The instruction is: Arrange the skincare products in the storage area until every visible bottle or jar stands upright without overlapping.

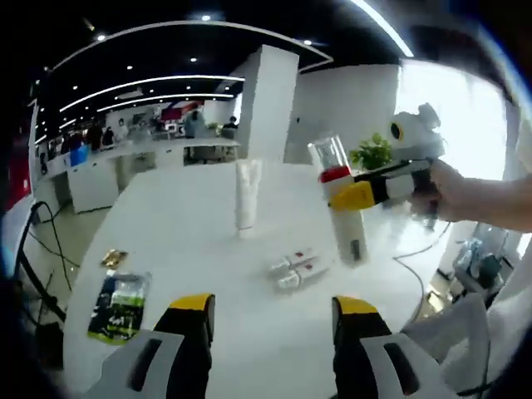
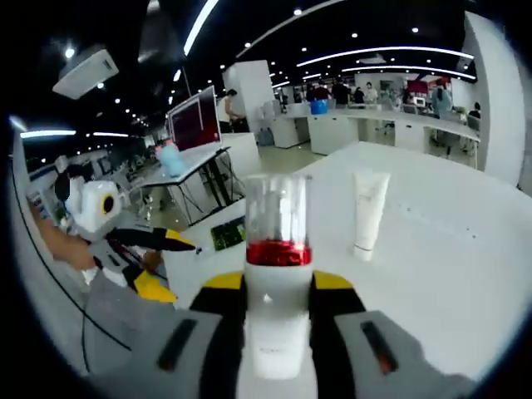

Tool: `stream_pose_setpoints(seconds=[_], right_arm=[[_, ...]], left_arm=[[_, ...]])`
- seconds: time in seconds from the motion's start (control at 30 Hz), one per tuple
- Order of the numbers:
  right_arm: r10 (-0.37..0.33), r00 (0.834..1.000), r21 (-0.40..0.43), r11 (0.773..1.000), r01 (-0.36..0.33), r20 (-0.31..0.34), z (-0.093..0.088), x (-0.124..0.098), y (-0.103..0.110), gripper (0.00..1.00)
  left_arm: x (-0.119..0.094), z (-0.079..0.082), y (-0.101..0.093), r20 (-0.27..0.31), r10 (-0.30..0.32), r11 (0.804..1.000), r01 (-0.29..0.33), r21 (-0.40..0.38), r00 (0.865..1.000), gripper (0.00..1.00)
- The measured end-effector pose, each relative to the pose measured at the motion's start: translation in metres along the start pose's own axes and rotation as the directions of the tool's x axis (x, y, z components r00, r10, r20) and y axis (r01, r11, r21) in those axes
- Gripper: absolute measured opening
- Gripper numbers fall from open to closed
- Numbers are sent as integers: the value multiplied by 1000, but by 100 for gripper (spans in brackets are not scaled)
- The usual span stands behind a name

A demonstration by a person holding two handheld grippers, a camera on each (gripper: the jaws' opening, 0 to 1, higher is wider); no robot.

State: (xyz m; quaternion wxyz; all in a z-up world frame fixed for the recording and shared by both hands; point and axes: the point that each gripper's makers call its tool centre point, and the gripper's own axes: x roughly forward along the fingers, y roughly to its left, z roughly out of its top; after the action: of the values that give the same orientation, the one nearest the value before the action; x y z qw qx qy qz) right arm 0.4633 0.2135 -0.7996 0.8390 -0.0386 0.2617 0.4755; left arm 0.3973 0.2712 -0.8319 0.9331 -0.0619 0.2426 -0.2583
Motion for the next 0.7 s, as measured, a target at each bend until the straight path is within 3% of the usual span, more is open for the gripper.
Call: stream_pose_setpoints(seconds=[0.17, 0.37, 0.47, 0.7], right_arm=[[57, 998, -17, 998, -57, 22, 14, 13, 34, 27], [107, 993, -33, 994, -106, 46, 25, 22, 71, 27], [137, 990, -35, 990, -135, 45, 26, 25, 87, 27], [180, 983, -75, 981, -177, 25, 23, 32, 118, 27]], left_arm=[[4, -5, -20, 11, -39, 998, 39, -47, 999, 68], [4, -1, -18, 39, -21, 997, 24, -74, 999, 75], [3, 5, -11, 72, 3, 995, 4, -101, 997, 74], [-1, 7, -6, 92, 23, 996, -15, -91, 995, 66]])
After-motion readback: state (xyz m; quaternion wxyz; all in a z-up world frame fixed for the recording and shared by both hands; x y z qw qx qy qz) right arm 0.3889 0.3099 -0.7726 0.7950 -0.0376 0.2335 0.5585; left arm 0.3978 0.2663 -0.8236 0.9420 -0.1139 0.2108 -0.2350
